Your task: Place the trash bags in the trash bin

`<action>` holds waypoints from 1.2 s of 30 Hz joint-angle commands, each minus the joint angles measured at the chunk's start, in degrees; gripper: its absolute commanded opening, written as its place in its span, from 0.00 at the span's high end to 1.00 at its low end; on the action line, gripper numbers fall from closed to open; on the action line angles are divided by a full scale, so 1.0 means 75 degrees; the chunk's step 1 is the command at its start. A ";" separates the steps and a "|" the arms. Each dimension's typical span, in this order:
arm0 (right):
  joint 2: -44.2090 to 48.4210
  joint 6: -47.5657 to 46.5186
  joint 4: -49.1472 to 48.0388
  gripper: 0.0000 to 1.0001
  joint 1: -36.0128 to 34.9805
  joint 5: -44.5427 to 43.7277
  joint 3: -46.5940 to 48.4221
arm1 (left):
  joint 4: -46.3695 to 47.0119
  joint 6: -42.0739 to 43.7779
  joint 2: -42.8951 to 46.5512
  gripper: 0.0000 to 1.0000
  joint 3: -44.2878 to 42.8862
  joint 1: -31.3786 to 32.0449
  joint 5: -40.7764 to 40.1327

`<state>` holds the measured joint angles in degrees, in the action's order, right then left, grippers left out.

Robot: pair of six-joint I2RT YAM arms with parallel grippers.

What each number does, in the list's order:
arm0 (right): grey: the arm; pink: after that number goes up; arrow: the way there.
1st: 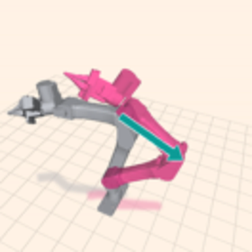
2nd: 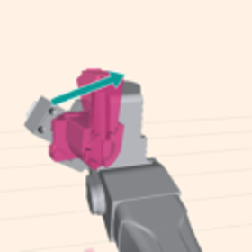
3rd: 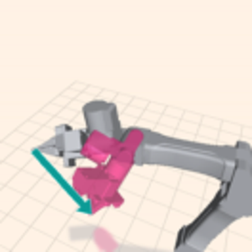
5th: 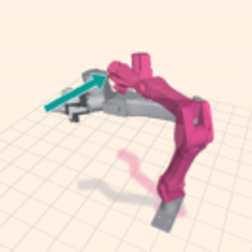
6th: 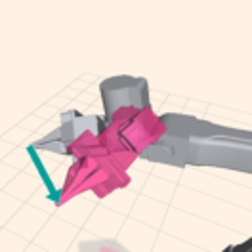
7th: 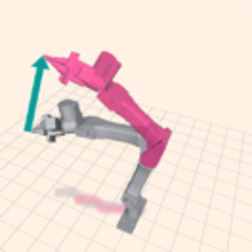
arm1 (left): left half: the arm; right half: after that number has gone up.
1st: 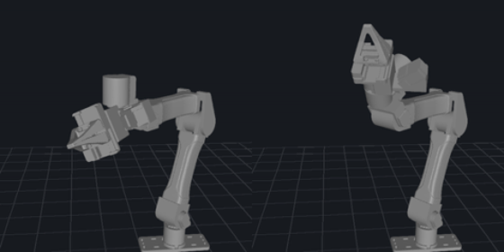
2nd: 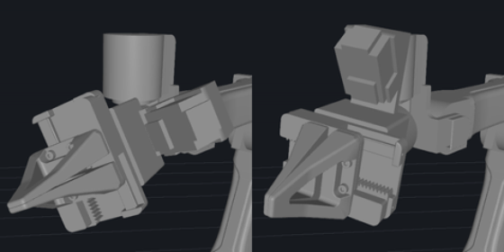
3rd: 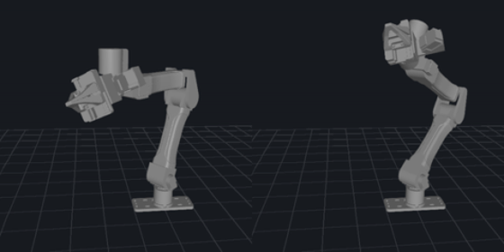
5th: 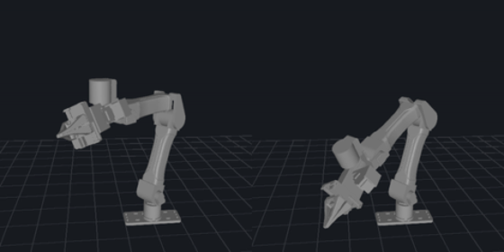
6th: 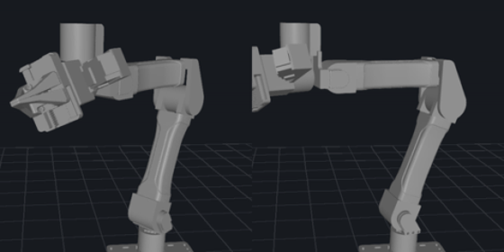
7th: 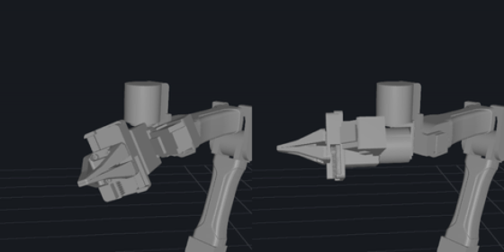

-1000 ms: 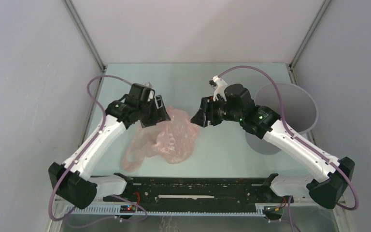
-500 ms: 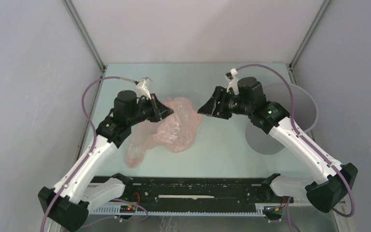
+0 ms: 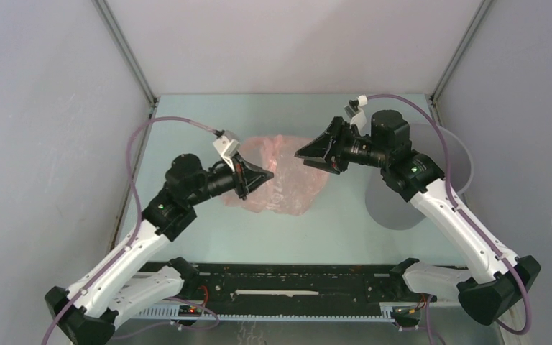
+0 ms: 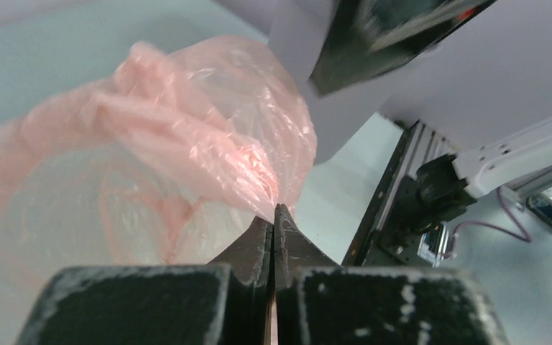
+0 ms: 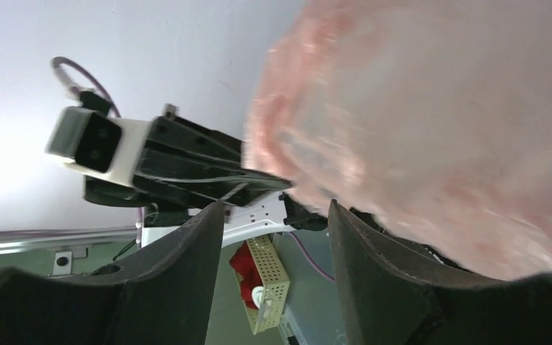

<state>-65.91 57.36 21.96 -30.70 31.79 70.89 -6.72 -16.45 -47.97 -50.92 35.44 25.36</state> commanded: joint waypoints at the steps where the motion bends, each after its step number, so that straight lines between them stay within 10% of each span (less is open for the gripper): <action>1: 0.0013 -0.0334 0.0103 0.36 0.0062 -0.0237 0.0274 | 0.1034 -0.0295 -0.0496 1.00 0.1256 0.0294 -0.0724; 22: -0.2297 -0.1027 0.0087 0.51 -0.0824 -0.1026 -0.0054 | 0.2913 -0.1474 0.0226 1.00 0.4273 0.1049 -0.2046; 36: -0.3217 -0.0312 -0.0132 0.32 -0.0606 -0.0458 -0.0054 | 0.3619 -0.1837 0.0672 1.00 0.4433 0.1041 -0.1897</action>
<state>-89.36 52.03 23.77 -35.97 27.14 70.22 16.29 -29.19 -43.00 -18.74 43.03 10.70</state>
